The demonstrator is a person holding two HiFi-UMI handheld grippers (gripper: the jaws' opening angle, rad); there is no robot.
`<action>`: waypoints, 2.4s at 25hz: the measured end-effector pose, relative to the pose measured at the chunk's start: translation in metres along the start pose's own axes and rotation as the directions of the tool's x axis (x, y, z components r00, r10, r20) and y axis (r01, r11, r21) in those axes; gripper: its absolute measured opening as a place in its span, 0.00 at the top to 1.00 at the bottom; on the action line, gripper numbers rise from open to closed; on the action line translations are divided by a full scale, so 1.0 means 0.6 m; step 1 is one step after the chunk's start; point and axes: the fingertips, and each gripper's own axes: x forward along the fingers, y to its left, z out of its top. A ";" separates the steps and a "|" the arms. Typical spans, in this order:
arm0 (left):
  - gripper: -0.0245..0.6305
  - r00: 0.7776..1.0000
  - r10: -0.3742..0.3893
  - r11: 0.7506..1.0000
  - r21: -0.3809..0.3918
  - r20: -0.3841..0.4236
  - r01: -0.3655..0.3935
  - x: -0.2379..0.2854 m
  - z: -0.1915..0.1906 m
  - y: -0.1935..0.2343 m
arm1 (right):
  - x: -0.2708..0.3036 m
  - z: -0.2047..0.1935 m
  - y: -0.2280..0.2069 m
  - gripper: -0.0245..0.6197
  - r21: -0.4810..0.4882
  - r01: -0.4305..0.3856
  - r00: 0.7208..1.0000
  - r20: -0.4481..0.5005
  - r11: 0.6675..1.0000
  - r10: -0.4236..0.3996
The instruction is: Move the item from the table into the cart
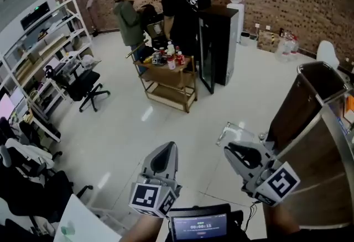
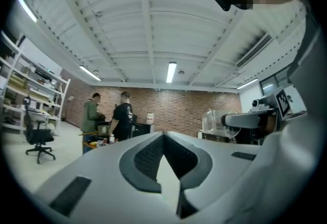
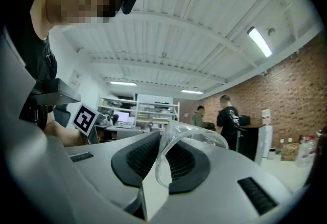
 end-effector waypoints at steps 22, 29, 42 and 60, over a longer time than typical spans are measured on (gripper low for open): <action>0.96 0.508 -0.861 0.508 -0.016 0.024 0.861 0.361 -0.041 -0.975 | -0.893 0.003 -0.319 0.92 -0.047 0.860 0.507 -0.020 0.508 -0.861; 0.96 0.310 -0.951 0.309 -0.034 0.013 0.950 0.326 -0.058 -1.354 | -1.240 0.025 -0.318 0.92 -0.089 0.932 0.351 -0.015 0.351 -0.936; 0.96 0.028 -0.997 0.031 0.048 0.068 0.998 0.416 0.000 -1.681 | -1.549 0.088 -0.414 0.92 -0.176 0.984 0.036 -0.021 0.039 -0.999; 0.96 0.036 -0.996 0.041 0.056 0.075 0.998 0.465 0.104 -2.072 | -1.920 0.231 -0.572 0.92 -0.303 0.939 0.101 -0.214 0.164 -0.972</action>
